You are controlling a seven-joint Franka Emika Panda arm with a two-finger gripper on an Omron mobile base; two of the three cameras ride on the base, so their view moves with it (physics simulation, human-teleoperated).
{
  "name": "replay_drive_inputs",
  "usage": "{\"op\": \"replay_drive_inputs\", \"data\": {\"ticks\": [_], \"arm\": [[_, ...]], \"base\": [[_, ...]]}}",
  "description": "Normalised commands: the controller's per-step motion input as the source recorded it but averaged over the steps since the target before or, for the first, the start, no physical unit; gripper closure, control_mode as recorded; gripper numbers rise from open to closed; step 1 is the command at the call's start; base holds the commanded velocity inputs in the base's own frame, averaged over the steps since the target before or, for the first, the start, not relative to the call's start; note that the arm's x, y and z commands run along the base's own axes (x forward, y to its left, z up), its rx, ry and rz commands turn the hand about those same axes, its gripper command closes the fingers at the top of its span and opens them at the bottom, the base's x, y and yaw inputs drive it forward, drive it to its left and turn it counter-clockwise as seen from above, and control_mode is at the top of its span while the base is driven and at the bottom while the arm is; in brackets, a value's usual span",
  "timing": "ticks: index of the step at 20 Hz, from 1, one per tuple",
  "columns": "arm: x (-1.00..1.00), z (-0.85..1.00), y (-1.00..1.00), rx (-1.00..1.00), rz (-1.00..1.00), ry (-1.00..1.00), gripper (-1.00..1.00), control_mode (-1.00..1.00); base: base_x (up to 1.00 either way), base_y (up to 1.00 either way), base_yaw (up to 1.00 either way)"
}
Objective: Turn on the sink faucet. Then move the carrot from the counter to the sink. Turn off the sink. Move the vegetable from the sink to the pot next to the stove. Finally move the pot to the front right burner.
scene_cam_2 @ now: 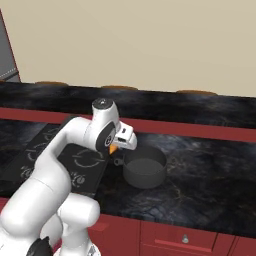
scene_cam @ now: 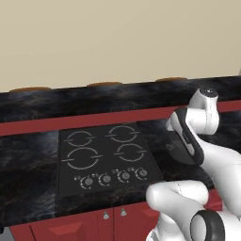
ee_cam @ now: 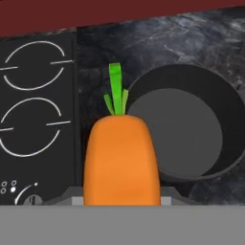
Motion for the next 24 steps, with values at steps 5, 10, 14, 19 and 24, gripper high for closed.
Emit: {"op": "replay_drive_inputs", "data": {"ticks": [5,10,14,19,24], "arm": [[-0.02,-0.08,-0.81,0.07,-0.03,0.09,1.0,-1.0],[0.03,-0.28,-0.38,-0.02,-0.08,0.09,1.0,-1.0],[0.11,-0.29,0.0,-0.14,-0.01,0.02,1.0,-1.0],[0.01,-0.22,-0.03,-0.04,0.0,0.0,1.0,-1.0],[0.0,-0.14,-0.11,0.0,0.0,0.01,1.0,-1.0]], "base": [[0.0,0.0,0.0],[0.0,0.0,0.0],[0.0,0.0,0.0],[0.0,0.0,0.0],[0.0,0.0,0.0]]}}
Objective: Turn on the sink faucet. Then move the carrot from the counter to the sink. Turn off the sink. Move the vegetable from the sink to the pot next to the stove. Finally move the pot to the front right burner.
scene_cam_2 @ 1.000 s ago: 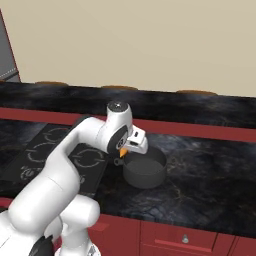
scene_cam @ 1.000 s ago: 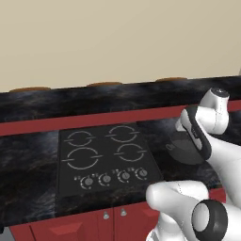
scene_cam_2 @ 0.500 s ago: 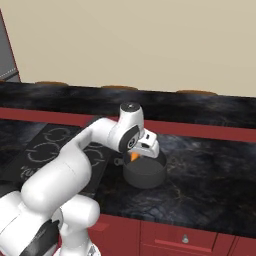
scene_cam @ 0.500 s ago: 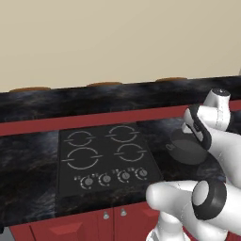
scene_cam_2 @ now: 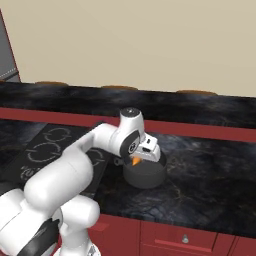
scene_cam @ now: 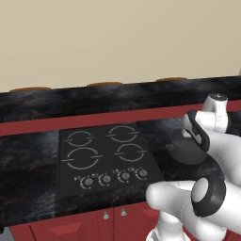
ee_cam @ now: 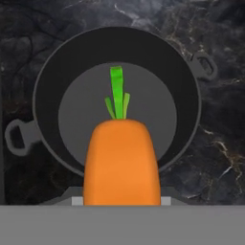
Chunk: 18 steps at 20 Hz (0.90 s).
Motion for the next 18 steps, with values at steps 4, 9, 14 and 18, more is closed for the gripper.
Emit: {"op": "replay_drive_inputs", "data": {"ticks": [4,9,14,18], "arm": [[0.03,-0.13,-0.13,0.0,0.0,0.01,1.0,-1.0],[0.11,-0.16,-0.11,0.0,0.0,0.04,1.0,-1.0],[0.15,-0.18,-0.04,0.0,0.0,0.05,1.0,-1.0],[0.15,-0.16,0.0,0.0,0.0,0.05,1.0,-1.0]], "base": [[0.0,0.0,0.0],[0.0,0.0,0.0],[0.0,0.0,0.0],[0.0,0.0,0.0]]}}
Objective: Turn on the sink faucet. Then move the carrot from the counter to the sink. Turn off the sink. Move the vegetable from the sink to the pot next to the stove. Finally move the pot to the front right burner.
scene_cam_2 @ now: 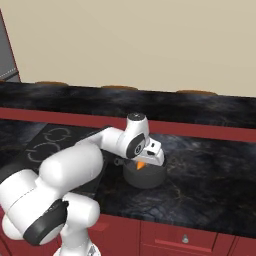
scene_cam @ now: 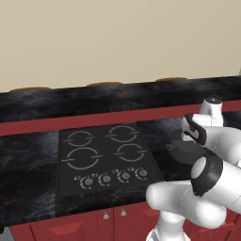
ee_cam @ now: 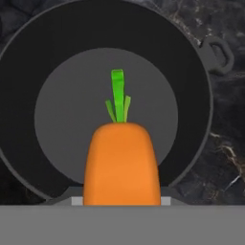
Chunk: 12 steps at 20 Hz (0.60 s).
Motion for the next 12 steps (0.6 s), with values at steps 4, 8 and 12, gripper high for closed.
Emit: {"op": "replay_drive_inputs", "data": {"ticks": [4,8,12], "arm": [[0.17,-0.16,0.0,0.0,0.0,0.07,1.0,-1.0],[0.17,-0.16,0.0,0.0,0.0,0.06,1.0,-1.0],[0.14,-0.17,0.0,0.0,0.0,0.04,1.0,-1.0]], "base": [[0.0,0.0,0.0],[0.0,0.0,0.0],[0.0,0.0,0.0]]}}
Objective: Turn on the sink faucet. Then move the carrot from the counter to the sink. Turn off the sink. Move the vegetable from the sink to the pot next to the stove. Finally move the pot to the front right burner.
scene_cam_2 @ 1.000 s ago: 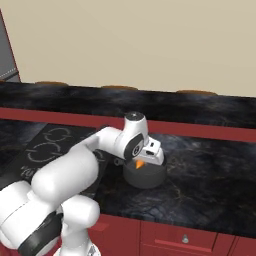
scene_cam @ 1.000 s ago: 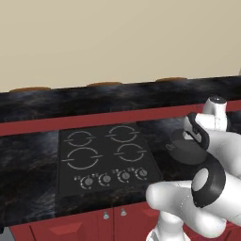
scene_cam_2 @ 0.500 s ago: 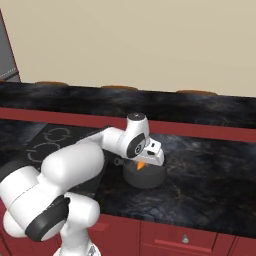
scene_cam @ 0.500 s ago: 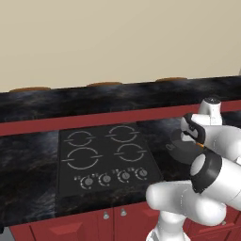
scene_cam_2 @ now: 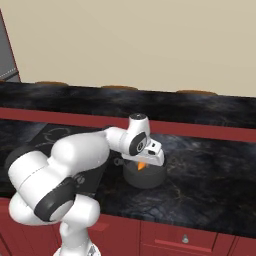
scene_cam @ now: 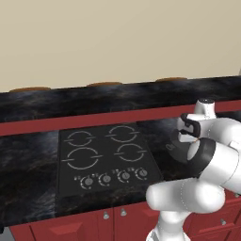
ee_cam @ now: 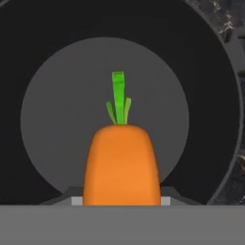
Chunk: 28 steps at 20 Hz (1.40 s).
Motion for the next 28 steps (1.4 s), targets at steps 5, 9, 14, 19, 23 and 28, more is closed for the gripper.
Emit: {"op": "replay_drive_inputs", "data": {"ticks": [5,9,14,19,23,28], "arm": [[0.09,-0.2,0.0,0.0,0.0,0.03,1.0,-1.0],[0.08,-0.22,0.0,0.0,0.0,0.04,1.0,-1.0],[0.05,-0.21,0.0,0.0,0.0,0.04,-1.0,-1.0],[0.0,-0.06,0.0,0.0,0.01,0.01,-1.0,-1.0],[-0.01,0.0,0.0,0.0,0.01,0.0,-1.0,-1.0],[-0.15,0.22,0.0,0.0,0.0,-0.01,-1.0,-1.0]], "base": [[0.0,0.0,0.0],[0.0,0.0,0.0],[0.0,0.0,0.0],[0.0,0.0,0.0],[0.0,0.0,0.0],[0.0,0.0,0.0]]}}
